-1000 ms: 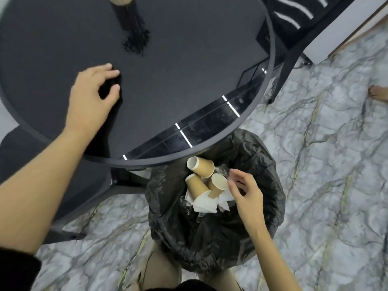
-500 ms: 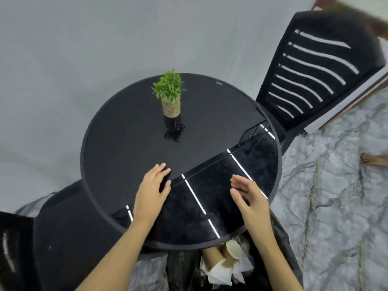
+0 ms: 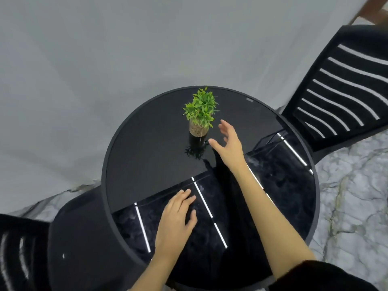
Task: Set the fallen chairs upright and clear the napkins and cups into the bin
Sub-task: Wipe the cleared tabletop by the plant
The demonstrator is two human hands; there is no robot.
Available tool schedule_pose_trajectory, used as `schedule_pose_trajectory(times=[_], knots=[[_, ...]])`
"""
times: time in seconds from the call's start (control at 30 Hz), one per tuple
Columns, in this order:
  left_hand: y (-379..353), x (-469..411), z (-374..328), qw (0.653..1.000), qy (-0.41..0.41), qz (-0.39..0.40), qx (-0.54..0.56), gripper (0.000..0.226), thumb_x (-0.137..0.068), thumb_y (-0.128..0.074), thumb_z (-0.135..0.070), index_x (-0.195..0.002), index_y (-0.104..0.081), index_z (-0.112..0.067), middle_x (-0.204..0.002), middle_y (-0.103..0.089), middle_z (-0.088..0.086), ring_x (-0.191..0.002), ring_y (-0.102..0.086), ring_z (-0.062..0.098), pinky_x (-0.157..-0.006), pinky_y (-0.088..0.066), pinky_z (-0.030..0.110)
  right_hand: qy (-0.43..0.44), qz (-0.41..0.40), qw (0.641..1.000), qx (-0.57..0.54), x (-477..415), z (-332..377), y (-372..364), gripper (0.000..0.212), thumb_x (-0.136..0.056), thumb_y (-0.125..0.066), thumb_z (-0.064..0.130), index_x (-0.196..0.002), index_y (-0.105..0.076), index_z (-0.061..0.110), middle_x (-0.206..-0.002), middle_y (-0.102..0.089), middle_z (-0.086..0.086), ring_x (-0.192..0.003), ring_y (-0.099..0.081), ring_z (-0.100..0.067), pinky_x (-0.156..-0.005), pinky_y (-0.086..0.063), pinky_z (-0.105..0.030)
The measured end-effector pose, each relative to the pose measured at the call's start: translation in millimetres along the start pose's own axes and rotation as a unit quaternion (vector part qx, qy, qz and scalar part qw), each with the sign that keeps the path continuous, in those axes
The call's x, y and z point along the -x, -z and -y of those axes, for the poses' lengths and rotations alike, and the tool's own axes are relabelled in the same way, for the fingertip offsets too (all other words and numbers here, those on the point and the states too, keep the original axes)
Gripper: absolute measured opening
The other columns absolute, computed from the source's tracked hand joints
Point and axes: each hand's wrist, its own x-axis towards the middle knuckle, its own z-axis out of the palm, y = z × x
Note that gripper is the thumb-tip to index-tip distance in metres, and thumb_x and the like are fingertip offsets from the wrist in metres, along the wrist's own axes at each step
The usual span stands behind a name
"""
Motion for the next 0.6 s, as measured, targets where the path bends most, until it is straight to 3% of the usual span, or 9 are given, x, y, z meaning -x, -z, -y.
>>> schedule_pose_trajectory(times=[0.1,0.23,0.33,0.47,0.6], knots=[[0,0,0,1.000,-0.011,-0.005,-0.020,0.038,-0.087,-0.041,-0.035,-0.118,-0.060,-0.022,-0.131,-0.057,-0.009,-0.129,-0.033,0.002,-0.108,-0.032,0.030,-0.009,0.017,1.000,0.007,-27,-3,-9,0.076,-0.081,-0.068,0.017,-0.143,-0.023,0.016,-0.148,-0.035,-0.006,-0.136,-0.032,-0.016,-0.106,-0.028,-0.026],[1,0,0,0.999,-0.015,-0.004,-0.039,0.038,-0.086,-0.041,-0.034,-0.116,-0.061,-0.022,-0.128,-0.059,-0.009,-0.128,-0.036,0.003,-0.110,-0.027,0.022,0.002,0.040,0.999,0.008,-49,-1,-17,0.082,-0.077,-0.072,0.018,-0.142,-0.023,0.015,-0.144,-0.040,-0.006,-0.133,-0.037,-0.018,-0.108,-0.030,-0.032],[-1,1,1,1.000,-0.008,-0.004,-0.027,0.038,-0.086,-0.042,-0.034,-0.117,-0.060,-0.022,-0.129,-0.058,-0.008,-0.129,-0.036,0.002,-0.112,-0.026,0.021,0.001,0.047,0.999,-0.006,-55,5,-22,0.079,-0.076,-0.073,0.017,-0.140,-0.026,0.012,-0.140,-0.044,-0.005,-0.126,-0.042,-0.015,-0.101,-0.034,-0.027],[0,2,0,1.000,-0.002,-0.004,-0.018,0.038,-0.086,-0.042,-0.034,-0.117,-0.060,-0.021,-0.130,-0.057,-0.008,-0.129,-0.035,0.003,-0.114,-0.008,0.019,-0.007,0.043,0.999,-0.029,-56,11,-30,0.068,-0.077,-0.073,0.016,-0.134,-0.035,0.012,-0.130,-0.052,-0.005,-0.114,-0.047,-0.014,-0.090,-0.034,-0.023],[3,1,-2,1.000,0.013,-0.003,-0.011,0.037,-0.087,-0.043,-0.035,-0.119,-0.059,-0.024,-0.133,-0.054,-0.012,-0.131,-0.033,0.000,-0.113,-0.015,0.023,-0.022,0.020,0.998,-0.047,-51,15,-32,0.067,-0.073,-0.076,0.015,-0.129,-0.039,0.013,-0.119,-0.057,-0.002,-0.105,-0.051,-0.012,-0.086,-0.036,-0.018]])
